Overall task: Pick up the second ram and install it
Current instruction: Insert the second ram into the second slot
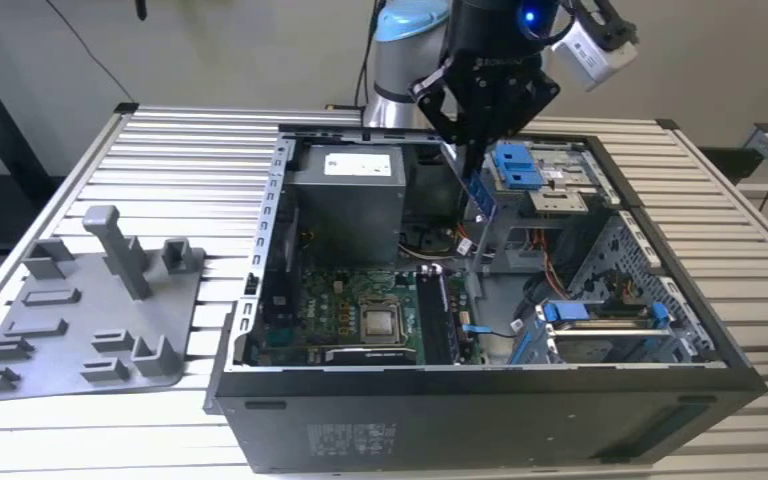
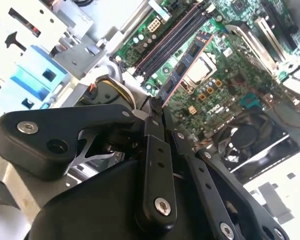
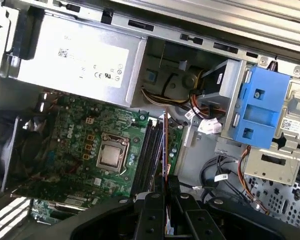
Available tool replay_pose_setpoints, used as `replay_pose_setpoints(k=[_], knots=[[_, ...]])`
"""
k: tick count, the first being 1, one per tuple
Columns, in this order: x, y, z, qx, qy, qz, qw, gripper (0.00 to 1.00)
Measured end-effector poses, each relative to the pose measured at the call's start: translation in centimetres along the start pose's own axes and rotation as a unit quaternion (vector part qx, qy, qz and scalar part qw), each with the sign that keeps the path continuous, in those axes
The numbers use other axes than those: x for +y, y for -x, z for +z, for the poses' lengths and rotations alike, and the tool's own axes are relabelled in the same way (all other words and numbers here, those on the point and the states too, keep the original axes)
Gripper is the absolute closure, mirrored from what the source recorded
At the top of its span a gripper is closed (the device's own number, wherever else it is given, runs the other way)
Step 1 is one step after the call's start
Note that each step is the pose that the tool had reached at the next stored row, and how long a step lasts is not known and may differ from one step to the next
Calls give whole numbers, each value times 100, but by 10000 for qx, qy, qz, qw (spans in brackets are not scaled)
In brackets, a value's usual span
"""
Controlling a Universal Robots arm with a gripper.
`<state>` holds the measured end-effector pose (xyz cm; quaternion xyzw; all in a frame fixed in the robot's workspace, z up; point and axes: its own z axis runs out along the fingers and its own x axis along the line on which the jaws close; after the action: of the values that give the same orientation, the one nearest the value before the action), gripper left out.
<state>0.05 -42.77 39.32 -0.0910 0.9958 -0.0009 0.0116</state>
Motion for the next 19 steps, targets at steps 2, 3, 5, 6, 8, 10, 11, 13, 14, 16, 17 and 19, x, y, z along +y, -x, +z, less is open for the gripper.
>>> replay_pose_setpoints(k=[2,3,5,6,8,10,11,13,14,16,17,19], knots=[[0,0,0,1,-4,182,9998,86],[0,0,0,1,-6,263,9997,86],[0,0,0,2,-10,429,9991,86],[0,0,1,2,-11,508,9987,86],[0,0,1,3,-15,672,9977,86],[0,0,1,3,-19,838,9965,86],[0,0,1,4,-21,921,9957,86],[0,0,1,4,-25,1083,9941,86],[0,0,1,5,-27,1166,9932,86],[0,0,1,5,-31,1324,9912,86],[0,0,1,5,-32,1403,9901,86],[0,0,1,6,-36,1563,9877,86]])
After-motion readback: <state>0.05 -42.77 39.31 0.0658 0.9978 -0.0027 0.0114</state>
